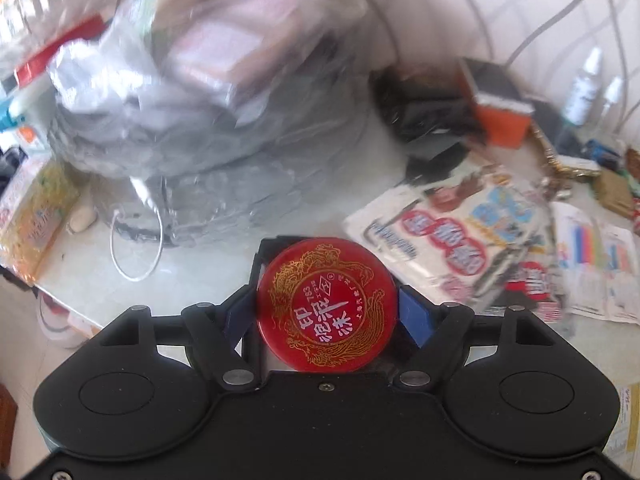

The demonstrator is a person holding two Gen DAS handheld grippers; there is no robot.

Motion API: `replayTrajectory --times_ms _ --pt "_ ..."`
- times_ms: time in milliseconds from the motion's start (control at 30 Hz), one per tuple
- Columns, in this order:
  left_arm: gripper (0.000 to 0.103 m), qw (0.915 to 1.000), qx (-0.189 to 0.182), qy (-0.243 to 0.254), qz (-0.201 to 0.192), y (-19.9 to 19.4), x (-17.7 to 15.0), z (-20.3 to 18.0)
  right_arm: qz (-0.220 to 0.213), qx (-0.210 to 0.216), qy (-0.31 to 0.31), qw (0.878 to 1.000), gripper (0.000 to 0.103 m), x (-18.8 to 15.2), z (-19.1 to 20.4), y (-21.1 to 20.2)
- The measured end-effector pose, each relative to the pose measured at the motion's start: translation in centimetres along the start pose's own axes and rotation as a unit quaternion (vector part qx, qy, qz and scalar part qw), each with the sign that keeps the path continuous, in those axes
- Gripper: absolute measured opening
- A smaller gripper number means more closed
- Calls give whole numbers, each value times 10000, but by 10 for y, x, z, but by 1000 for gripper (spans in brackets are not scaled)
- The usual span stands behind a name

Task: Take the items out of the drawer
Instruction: 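Lift the red tin onto the countertop and open the left gripper, then lower the left gripper into the drawer and grasp the green GP battery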

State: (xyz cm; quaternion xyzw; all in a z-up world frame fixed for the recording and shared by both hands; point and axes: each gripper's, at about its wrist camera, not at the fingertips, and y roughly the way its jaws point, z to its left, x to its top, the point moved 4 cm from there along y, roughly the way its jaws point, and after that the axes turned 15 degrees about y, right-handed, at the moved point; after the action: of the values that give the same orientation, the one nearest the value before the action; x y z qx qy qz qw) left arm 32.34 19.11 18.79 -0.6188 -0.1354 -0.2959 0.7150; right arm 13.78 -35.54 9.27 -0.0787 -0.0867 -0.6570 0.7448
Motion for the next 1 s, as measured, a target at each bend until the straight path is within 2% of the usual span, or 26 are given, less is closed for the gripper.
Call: replayTrajectory --times_ms 100,167,267,333,400,467,533,600,667,733,800,867,1000 --pt "82 9996 -94 -239 109 4 3 0 -11 -18 23 10000 103 0 -1 0" --pt "84 9997 -34 -196 -122 -7 5 -4 -3 -24 27 10000 103 0 -1 1" --pt "85 9975 -4 150 -695 -34 4 -29 12 -37 9 10000 103 -1 -1 2" --pt "85 9929 -310 688 -915 -50 -4 -63 6 -40 3 10000 103 -1 -1 2" --pt "86 9819 -730 1493 -908 -61 -20 -109 2 -46 -6 10000 103 -1 -1 2" --pt "87 9617 -1186 2345 -787 -68 -41 -158 2 -54 -23 10000 103 -2 -1 2" --pt "87 9377 -1709 2976 -535 -63 -66 -203 4 -63 -39 10000 103 -2 0 2" --pt "87 9222 -2168 3196 -178 -47 -87 -236 9 -64 -48 10000 103 -2 0 2" --pt "85 9151 -2365 3261 168 -23 -103 -257 23 -43 -31 10000 103 -2 0 2" --pt "69 9167 -2366 3192 434 -2 -109 -267 40 -20 -17 10000 103 -2 0 2" --pt "39 9206 -2384 3024 649 15 -111 -269 48 -5 -20 10000 103 -2 0 1" --pt "25 9241 -2435 2838 782 27 -112 -268 32 13 -20 10000 103 -1 0 1" --pt "30 9238 -2436 2799 940 35 -115 -270 -2 47 8 10000 103 0 -1 -1"
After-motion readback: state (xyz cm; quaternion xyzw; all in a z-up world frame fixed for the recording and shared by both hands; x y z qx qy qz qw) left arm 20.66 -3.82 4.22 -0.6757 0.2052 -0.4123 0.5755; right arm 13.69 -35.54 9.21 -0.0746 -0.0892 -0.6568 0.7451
